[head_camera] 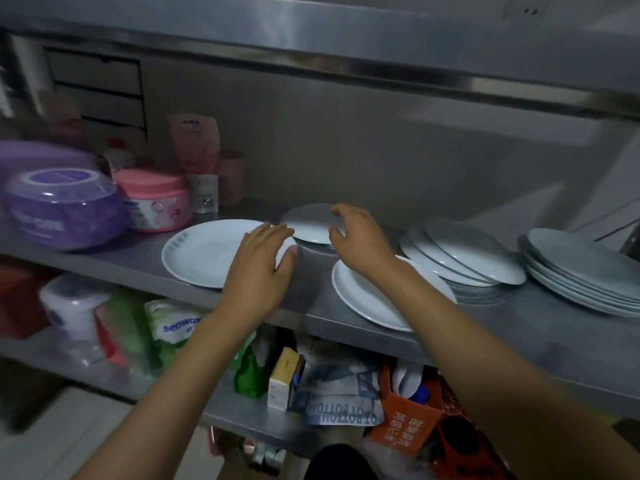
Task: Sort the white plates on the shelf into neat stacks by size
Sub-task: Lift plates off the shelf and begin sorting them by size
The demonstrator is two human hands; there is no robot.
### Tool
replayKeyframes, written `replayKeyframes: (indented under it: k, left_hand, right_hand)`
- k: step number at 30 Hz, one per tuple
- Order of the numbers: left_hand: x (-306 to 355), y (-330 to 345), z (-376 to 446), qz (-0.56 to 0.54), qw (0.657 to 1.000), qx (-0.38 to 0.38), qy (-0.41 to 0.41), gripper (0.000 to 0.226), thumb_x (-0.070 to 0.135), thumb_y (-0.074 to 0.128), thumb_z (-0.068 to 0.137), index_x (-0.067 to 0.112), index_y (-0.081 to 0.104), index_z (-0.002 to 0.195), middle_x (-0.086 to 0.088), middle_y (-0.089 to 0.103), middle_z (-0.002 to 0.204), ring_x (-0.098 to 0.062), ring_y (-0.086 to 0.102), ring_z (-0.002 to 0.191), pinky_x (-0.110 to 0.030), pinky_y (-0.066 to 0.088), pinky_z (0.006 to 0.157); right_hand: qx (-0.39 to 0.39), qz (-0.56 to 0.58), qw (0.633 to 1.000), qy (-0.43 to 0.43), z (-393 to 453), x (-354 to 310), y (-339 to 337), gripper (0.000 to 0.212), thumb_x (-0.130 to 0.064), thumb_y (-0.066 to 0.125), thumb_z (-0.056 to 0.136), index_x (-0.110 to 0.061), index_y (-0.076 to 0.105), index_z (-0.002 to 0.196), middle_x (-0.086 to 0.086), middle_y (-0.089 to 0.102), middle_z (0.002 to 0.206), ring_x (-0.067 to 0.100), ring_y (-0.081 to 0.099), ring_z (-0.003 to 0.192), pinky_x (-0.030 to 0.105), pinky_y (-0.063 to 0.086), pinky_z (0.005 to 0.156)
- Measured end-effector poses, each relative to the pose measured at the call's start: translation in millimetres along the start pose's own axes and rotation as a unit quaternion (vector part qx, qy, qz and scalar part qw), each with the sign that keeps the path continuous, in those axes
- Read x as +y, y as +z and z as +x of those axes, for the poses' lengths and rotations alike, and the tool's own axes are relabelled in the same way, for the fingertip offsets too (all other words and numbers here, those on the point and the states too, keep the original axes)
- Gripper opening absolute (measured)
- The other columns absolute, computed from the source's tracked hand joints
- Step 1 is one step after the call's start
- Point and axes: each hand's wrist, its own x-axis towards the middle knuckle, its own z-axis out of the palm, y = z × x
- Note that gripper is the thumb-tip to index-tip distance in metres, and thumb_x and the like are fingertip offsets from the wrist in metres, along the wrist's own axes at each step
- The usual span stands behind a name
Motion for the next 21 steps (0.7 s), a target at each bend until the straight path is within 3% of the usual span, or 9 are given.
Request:
replayKeyframes:
  k: [3,7,11,14,18,21]
  left_hand:
    - [-14,-12,9,0.016,1.0,0.006,-0.026,0.033,0.023,0.05,0.098,0.011,0.058,0.128,-0.005,0.055,0.136,-0.022,0.04,0.132,-0.031,0.024,0.109]
    - [-29,-16,9,0.058,0.998,-0.018,-0.03,0.031,0.02,0.053,0.096,0.007,0.061,0.123,-0.008,0.059,0.13,-0.027,0.042,0.13,-0.044,0.028,0.11]
    - [-39,-15,3,0.112,0.993,-0.039,-0.019,0.037,0.027,0.046,0.094,0.005,0.064,0.117,-0.01,0.064,0.122,-0.032,0.048,0.125,-0.046,0.027,0.109]
    - [-42,-11,1,0.146,0.988,-0.043,-0.004,0.039,0.029,0.043,0.09,0.005,0.066,0.111,-0.01,0.067,0.113,-0.032,0.055,0.117,-0.049,0.03,0.108]
    - [-46,-7,1,0.168,0.985,-0.044,0.005,0.037,0.029,0.043,0.091,0.009,0.067,0.109,-0.007,0.068,0.111,-0.029,0.056,0.115,-0.05,0.031,0.108]
    - [-49,-4,0,0.183,0.982,-0.04,0.012,0.034,0.029,0.044,0.09,0.011,0.068,0.106,-0.005,0.068,0.109,-0.028,0.058,0.112,-0.05,0.033,0.107]
  right_hand:
    - [-0.045,-0.034,0.998,0.004,17,-7,17,0.046,-0.016,0.055,0.088,-0.012,0.049,0.134,0.007,0.053,0.137,0.025,0.045,0.128,0.032,0.038,0.101]
    - [-0.109,-0.088,0.99,0.005,34,-13,39,0.054,-0.012,0.059,0.082,-0.008,0.046,0.134,0.014,0.052,0.136,0.031,0.047,0.127,0.038,0.041,0.103]
    - [-0.112,-0.16,0.98,0.038,43,-13,50,0.044,-0.012,0.061,0.08,-0.008,0.051,0.122,0.014,0.058,0.123,0.034,0.054,0.116,0.038,0.044,0.092]
    - [-0.115,-0.175,0.975,0.067,50,-12,58,0.045,-0.016,0.061,0.08,-0.01,0.051,0.123,0.014,0.059,0.123,0.032,0.054,0.117,0.038,0.044,0.095]
    - [-0.134,-0.196,0.97,0.059,58,-8,65,0.046,-0.021,0.059,0.082,-0.011,0.048,0.125,0.013,0.056,0.125,0.031,0.051,0.118,0.042,0.043,0.098]
    - [-0.158,-0.188,0.969,0.041,58,-3,67,0.038,-0.017,0.054,0.086,-0.009,0.047,0.122,0.014,0.059,0.122,0.033,0.055,0.113,0.037,0.044,0.089]
